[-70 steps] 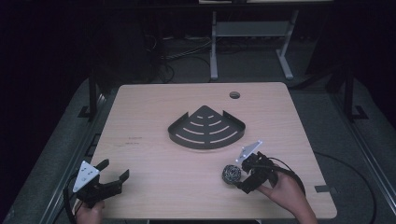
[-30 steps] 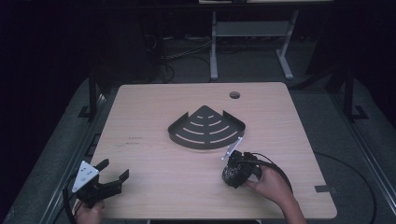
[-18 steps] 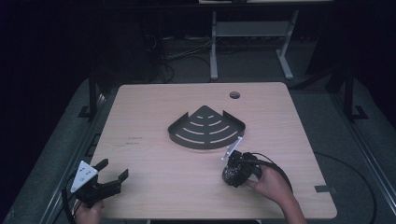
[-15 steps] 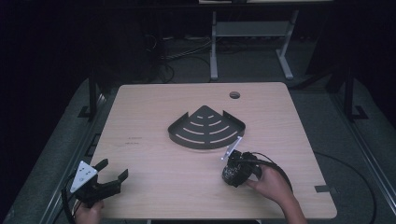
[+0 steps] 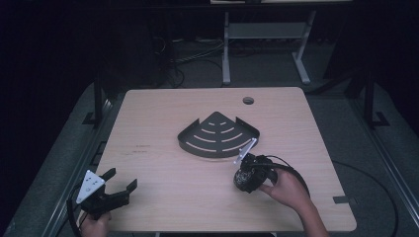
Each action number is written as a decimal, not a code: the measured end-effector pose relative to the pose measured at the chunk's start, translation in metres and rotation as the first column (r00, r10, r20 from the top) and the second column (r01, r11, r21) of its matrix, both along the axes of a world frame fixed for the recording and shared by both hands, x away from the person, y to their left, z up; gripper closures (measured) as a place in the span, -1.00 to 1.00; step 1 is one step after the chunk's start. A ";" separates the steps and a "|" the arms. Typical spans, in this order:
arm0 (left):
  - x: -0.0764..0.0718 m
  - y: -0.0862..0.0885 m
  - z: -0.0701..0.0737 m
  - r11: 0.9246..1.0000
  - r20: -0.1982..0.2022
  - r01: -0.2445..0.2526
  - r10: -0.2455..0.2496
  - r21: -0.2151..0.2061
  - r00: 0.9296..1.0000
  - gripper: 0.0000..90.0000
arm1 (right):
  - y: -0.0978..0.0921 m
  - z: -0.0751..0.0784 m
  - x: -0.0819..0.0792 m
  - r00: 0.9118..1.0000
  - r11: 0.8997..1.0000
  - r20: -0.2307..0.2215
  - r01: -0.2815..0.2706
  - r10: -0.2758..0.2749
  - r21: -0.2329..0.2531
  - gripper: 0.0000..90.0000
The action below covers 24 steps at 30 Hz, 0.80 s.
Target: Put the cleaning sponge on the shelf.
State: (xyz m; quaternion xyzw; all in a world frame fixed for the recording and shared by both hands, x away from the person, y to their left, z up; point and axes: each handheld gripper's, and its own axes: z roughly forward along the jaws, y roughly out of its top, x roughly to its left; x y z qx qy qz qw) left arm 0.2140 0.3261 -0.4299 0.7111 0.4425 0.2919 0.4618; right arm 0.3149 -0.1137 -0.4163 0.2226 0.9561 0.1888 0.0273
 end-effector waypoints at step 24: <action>0.001 0.001 0.000 1.000 0.001 -0.002 0.002 -0.007 1.000 -0.70 | 0.012 0.025 0.019 1.000 0.999 0.005 -0.027 0.027 0.023 -0.26</action>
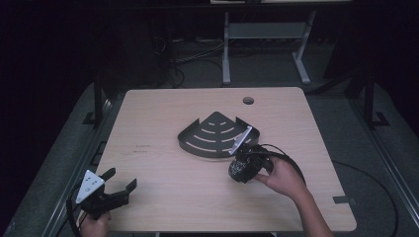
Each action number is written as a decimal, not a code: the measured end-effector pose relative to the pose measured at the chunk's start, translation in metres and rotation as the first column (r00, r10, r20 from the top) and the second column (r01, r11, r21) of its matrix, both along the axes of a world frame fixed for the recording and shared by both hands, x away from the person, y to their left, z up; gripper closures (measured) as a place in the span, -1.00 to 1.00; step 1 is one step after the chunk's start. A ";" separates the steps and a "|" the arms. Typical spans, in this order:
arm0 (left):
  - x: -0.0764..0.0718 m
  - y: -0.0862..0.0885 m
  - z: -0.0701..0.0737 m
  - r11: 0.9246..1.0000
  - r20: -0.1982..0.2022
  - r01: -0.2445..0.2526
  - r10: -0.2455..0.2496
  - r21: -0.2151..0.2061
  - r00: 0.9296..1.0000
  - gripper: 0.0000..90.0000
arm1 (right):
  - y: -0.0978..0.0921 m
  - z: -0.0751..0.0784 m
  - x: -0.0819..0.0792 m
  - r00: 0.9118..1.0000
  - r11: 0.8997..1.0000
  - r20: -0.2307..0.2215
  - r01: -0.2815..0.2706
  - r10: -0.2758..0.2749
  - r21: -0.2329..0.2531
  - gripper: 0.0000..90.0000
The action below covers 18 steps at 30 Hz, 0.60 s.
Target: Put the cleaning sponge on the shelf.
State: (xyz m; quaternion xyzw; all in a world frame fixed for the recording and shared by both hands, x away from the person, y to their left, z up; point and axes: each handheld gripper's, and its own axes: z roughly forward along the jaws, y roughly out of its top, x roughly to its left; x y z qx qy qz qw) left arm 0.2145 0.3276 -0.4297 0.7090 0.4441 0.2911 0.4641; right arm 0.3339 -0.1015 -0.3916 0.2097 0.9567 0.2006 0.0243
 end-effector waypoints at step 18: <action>0.000 -0.001 0.001 1.000 -0.001 -0.002 0.002 0.001 1.000 -0.70 | 0.015 0.011 0.018 1.000 1.000 -0.012 -0.017 0.017 -0.011 -0.26</action>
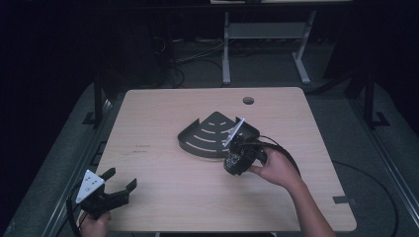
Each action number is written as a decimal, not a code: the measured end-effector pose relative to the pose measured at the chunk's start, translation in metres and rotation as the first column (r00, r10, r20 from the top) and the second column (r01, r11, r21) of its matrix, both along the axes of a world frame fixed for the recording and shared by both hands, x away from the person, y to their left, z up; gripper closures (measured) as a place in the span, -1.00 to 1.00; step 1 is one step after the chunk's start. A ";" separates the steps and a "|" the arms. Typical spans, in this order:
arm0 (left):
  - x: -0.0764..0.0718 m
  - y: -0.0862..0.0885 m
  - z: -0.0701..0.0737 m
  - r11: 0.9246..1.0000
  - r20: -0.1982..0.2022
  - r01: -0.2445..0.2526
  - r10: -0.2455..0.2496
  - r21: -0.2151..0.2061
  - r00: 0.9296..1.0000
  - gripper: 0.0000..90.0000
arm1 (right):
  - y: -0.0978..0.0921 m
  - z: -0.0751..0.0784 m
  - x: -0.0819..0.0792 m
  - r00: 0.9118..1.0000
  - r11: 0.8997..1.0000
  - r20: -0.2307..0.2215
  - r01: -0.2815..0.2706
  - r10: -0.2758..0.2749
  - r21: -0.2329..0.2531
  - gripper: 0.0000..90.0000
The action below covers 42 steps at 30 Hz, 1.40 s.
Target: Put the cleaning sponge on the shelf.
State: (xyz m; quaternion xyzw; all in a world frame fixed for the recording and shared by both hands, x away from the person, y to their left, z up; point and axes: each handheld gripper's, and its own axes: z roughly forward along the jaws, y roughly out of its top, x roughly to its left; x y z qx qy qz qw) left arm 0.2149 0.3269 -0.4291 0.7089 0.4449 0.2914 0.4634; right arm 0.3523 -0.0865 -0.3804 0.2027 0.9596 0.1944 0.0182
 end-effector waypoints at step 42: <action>-0.001 -0.001 0.002 1.000 0.008 0.009 -0.009 -0.001 1.000 -0.70 | 0.033 0.017 0.082 0.998 0.999 -0.033 0.053 -0.053 0.010 -0.26</action>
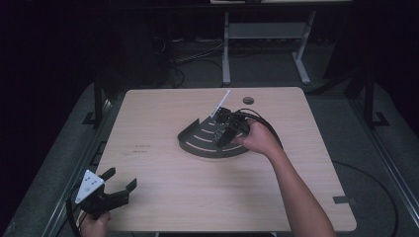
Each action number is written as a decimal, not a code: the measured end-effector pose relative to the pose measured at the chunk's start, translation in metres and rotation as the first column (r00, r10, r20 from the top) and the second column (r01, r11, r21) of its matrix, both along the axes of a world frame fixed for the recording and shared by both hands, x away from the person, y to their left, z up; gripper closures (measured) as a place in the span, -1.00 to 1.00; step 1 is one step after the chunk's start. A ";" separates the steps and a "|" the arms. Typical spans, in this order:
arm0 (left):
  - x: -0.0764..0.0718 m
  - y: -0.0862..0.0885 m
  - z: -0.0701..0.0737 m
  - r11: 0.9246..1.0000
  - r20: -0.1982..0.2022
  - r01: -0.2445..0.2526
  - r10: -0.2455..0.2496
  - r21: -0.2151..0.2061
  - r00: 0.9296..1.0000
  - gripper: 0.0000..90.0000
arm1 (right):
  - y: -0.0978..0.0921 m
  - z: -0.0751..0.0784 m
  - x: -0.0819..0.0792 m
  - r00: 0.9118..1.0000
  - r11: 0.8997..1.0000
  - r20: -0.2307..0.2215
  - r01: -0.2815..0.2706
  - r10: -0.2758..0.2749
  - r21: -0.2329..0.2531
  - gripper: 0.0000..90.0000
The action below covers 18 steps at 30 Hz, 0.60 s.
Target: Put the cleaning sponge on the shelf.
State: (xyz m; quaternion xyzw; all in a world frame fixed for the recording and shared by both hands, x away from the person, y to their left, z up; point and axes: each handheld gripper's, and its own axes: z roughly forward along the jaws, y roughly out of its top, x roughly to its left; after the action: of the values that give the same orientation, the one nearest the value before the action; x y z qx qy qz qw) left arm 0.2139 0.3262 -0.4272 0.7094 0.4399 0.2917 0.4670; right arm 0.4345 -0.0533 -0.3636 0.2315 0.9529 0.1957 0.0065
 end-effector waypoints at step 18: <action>-0.001 -0.002 0.000 1.000 -0.004 0.002 -0.002 0.002 1.000 -0.70 | 0.012 -0.020 0.029 0.998 0.998 -0.017 0.052 -0.053 -0.030 -0.26</action>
State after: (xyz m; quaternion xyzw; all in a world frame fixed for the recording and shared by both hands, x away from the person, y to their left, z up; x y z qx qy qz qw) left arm 0.2131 0.3246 -0.4270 0.7108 0.4399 0.2904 0.4657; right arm 0.4637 -0.0414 -0.3832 0.2580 0.9494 0.1791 0.0065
